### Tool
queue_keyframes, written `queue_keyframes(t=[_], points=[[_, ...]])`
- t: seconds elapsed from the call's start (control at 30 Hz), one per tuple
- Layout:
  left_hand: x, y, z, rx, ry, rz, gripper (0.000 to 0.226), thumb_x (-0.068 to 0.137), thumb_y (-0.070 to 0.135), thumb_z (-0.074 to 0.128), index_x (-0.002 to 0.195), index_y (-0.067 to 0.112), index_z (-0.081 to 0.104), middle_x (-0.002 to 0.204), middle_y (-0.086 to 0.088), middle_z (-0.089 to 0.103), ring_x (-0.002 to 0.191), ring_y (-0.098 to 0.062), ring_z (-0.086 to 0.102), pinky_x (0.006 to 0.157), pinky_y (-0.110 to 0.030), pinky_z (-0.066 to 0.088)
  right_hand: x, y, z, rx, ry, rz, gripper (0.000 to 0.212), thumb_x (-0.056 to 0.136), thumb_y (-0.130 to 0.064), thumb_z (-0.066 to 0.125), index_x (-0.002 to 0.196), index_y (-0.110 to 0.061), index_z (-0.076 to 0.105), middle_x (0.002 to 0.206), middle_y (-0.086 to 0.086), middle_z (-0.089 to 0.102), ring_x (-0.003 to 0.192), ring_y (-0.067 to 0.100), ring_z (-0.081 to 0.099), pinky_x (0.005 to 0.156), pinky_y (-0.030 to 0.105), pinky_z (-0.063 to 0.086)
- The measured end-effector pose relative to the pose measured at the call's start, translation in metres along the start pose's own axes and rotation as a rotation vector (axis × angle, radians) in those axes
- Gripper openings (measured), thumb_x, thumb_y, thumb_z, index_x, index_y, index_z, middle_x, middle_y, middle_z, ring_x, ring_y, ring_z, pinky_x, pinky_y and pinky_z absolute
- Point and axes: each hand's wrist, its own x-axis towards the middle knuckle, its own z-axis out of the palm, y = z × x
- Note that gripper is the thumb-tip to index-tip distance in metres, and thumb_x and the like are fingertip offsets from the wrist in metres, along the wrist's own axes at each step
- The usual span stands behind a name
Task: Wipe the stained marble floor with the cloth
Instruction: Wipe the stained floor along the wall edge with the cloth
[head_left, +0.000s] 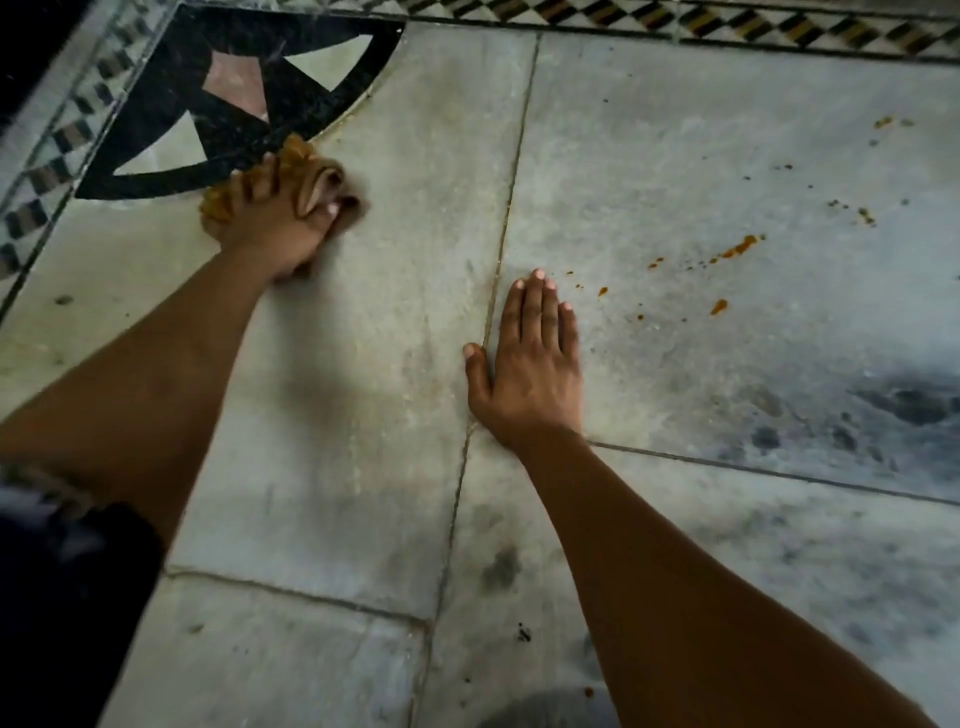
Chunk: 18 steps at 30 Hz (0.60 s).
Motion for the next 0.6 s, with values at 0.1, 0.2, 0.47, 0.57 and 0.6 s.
queue_keyframes(t=[0.1, 0.2, 0.47, 0.57, 0.6], points=[[-0.001, 0.044, 0.006, -0.007, -0.016, 0.079, 0.074, 0.090, 0.065, 0.031, 0.150, 0.032, 0.003, 0.159, -0.004, -0.004, 0.145, -0.035, -0.004, 0.114, -0.057, 0.000, 0.000, -0.001, 0.000, 0.004, 0.003, -0.005, 0.075, 0.091, -0.047, 0.018, 0.148, -0.001, 0.000, 0.156, 0.019, -0.004, 0.145, 0.028, -0.007, 0.117, 0.038, -0.007], [-0.062, 0.053, 0.024, 0.094, 0.004, 0.320, 0.072, 0.087, 0.068, 0.030, 0.148, 0.041, 0.002, 0.159, 0.004, -0.003, 0.146, -0.028, -0.003, 0.113, -0.059, 0.004, 0.000, -0.001, -0.001, 0.005, 0.012, -0.005, 0.075, 0.090, -0.046, 0.019, 0.148, 0.000, 0.003, 0.156, 0.020, -0.002, 0.145, 0.029, -0.005, 0.116, 0.038, -0.007], [-0.077, -0.042, 0.012, 0.098, 0.101, 0.115, 0.071, 0.092, 0.062, 0.032, 0.150, 0.028, 0.011, 0.159, -0.003, 0.012, 0.145, -0.027, 0.011, 0.115, -0.053, 0.004, 0.001, 0.001, 0.004, -0.007, 0.022, -0.009, 0.073, 0.095, -0.045, 0.022, 0.148, 0.000, 0.001, 0.156, 0.019, -0.004, 0.145, 0.028, -0.006, 0.117, 0.038, -0.007], [-0.043, -0.011, 0.012, 0.049, 0.116, 0.055, 0.069, 0.093, 0.058, 0.033, 0.150, 0.024, 0.015, 0.158, -0.009, 0.014, 0.144, -0.031, 0.013, 0.115, -0.057, 0.007, 0.000, 0.003, 0.005, -0.018, 0.010, -0.008, 0.073, 0.096, -0.045, 0.024, 0.148, 0.000, -0.001, 0.156, 0.019, -0.005, 0.145, 0.027, -0.008, 0.117, 0.038, -0.008], [-0.043, -0.001, 0.013, 0.038, 0.109, 0.065, 0.069, 0.092, 0.059, 0.033, 0.149, 0.024, 0.017, 0.158, -0.008, 0.014, 0.144, -0.031, 0.013, 0.114, -0.057, 0.006, 0.000, 0.002, 0.004, -0.021, 0.013, -0.013, 0.073, 0.096, -0.045, 0.024, 0.148, 0.000, -0.001, 0.156, 0.018, -0.005, 0.145, 0.027, -0.008, 0.117, 0.038, -0.008]])
